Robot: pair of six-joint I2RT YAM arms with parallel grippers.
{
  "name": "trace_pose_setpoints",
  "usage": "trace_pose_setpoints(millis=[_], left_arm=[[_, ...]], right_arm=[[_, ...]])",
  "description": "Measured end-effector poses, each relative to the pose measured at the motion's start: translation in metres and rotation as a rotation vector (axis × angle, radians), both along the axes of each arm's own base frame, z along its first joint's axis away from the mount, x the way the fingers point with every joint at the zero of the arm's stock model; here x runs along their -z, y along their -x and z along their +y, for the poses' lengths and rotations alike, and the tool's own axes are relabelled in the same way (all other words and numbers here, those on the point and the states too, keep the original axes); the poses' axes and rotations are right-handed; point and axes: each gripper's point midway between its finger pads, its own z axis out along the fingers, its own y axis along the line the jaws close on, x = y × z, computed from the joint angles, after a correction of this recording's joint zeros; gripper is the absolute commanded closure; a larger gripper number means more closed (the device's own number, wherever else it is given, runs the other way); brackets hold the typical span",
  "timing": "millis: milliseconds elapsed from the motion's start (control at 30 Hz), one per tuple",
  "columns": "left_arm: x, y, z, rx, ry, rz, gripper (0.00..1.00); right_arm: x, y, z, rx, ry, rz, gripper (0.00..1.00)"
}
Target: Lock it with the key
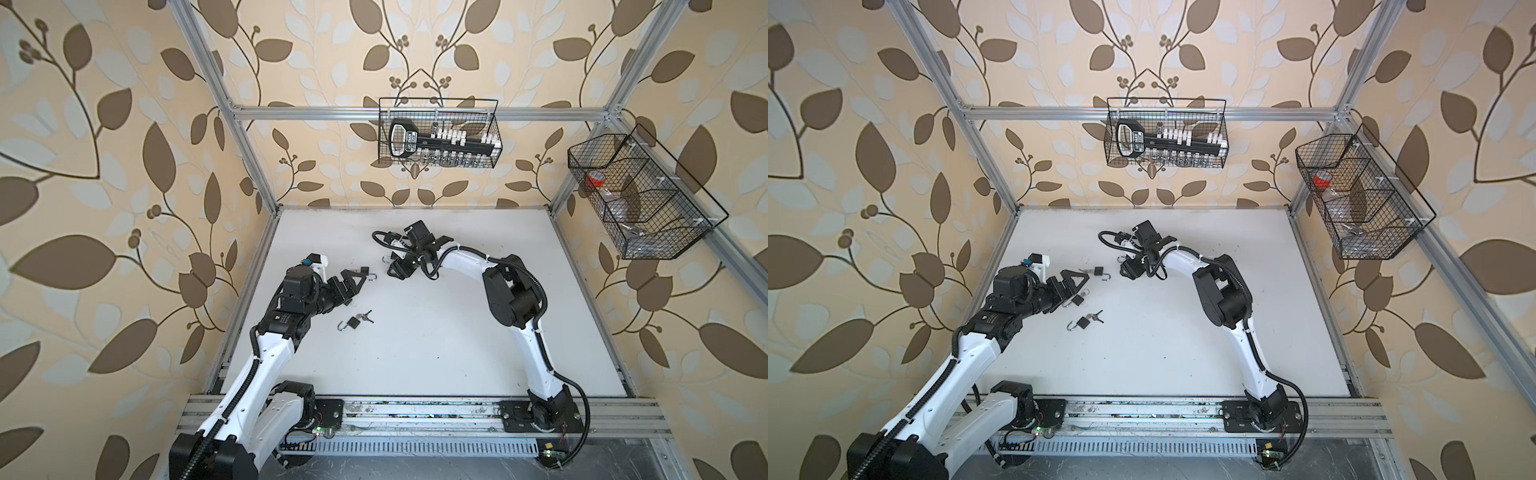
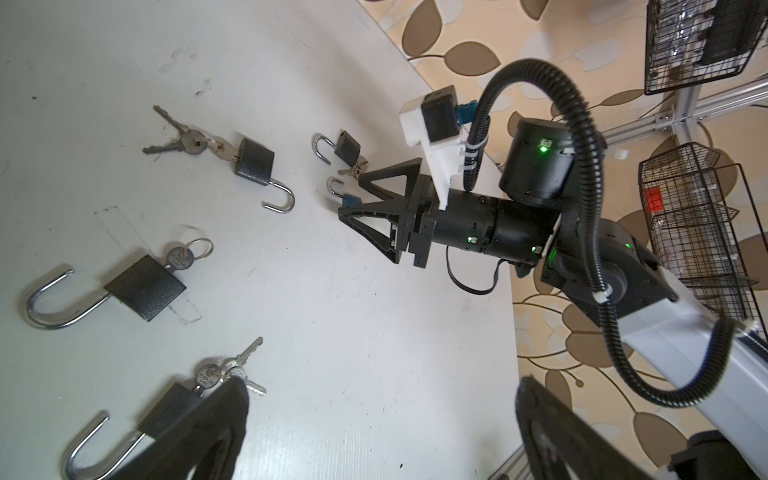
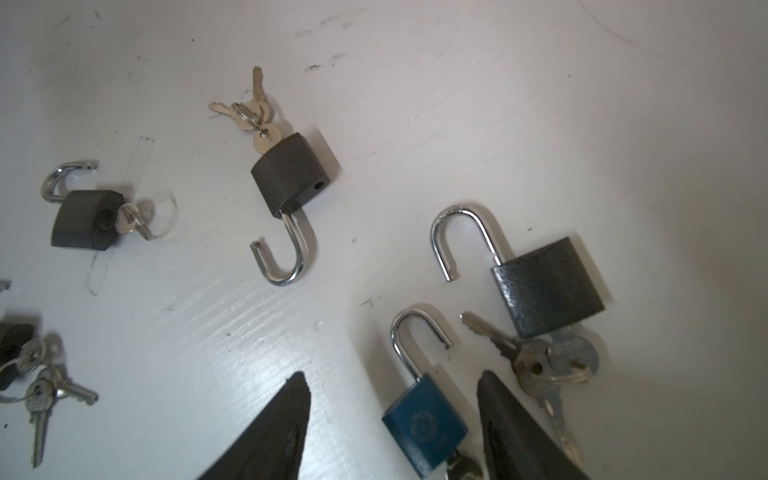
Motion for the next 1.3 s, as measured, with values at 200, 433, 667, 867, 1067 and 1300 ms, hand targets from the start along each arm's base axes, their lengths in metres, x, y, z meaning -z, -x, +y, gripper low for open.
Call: trace_pose_setpoints(millis=[200, 433, 667, 867, 1067, 1300], left_arm=[[-0.005, 0.001, 0.000, -0.001, 0.003, -0.021, 0.01], [-0.009, 0.002, 0.000, -0.002, 0.004, -0.035, 0.01], [-0.007, 0.001, 0.002, -0.013, -0.003, -0.031, 0.01], [-0.004, 0.002, 0.003, -0.017, -0.007, -0.016, 0.01], [-0.002, 0.004, 0.003, -0.018, -0.007, -0.004, 0.01], [0.000, 0.006, 0.006, -0.031, -0.016, 0.007, 0.01]], right_arm=[[0.008, 0.001, -0.001, -0.002, 0.024, 0.029, 0.35], [0.013, 0.003, -0.005, -0.008, 0.051, 0.034, 0.38], [0.016, 0.008, -0.007, -0.030, 0.100, -0.012, 0.43], [0.018, 0.017, -0.012, -0.044, 0.128, -0.018, 0.47], [0.018, 0.016, -0.015, -0.040, 0.140, -0.030, 0.56], [0.018, 0.013, -0.016, -0.017, 0.151, -0.041, 0.59]])
